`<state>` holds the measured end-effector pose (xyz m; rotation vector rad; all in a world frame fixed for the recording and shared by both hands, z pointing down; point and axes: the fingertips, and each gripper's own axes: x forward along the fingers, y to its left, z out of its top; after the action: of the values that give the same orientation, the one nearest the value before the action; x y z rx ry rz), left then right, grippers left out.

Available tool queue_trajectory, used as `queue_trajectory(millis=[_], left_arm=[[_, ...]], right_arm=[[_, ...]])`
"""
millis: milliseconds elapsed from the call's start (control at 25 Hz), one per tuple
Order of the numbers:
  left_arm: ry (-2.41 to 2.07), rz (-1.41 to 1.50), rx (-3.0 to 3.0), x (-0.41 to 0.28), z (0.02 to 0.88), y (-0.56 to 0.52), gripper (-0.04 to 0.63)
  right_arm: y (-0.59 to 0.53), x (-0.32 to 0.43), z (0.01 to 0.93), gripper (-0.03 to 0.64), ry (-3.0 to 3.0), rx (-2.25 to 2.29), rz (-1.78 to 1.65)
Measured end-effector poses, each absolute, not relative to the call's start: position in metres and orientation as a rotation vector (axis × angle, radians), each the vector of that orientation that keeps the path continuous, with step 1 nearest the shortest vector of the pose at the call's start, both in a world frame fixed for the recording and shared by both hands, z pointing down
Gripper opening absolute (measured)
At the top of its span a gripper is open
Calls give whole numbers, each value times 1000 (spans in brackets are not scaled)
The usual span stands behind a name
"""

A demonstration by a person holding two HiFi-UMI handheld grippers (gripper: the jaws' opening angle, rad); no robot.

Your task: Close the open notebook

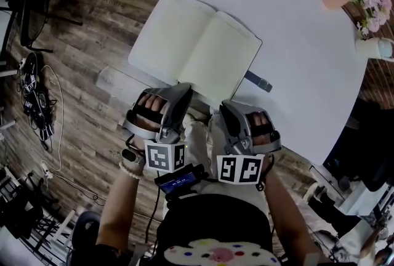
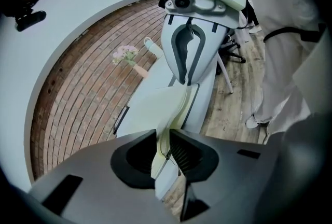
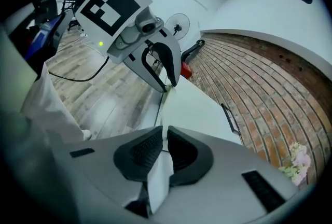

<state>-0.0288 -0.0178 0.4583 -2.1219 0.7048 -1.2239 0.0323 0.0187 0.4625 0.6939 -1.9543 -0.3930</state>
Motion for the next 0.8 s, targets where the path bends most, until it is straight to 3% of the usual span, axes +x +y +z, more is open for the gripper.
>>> queue_trajectory(millis=[280,800], left_arm=[[652,-1219,-2137,-22,453,-10,140],[640,-1170,-2176,1,435,-15,146]], right_arm=[[10,35,442,48,-1957,736,-443],[-1,29,416,48,-1961,752,-529]])
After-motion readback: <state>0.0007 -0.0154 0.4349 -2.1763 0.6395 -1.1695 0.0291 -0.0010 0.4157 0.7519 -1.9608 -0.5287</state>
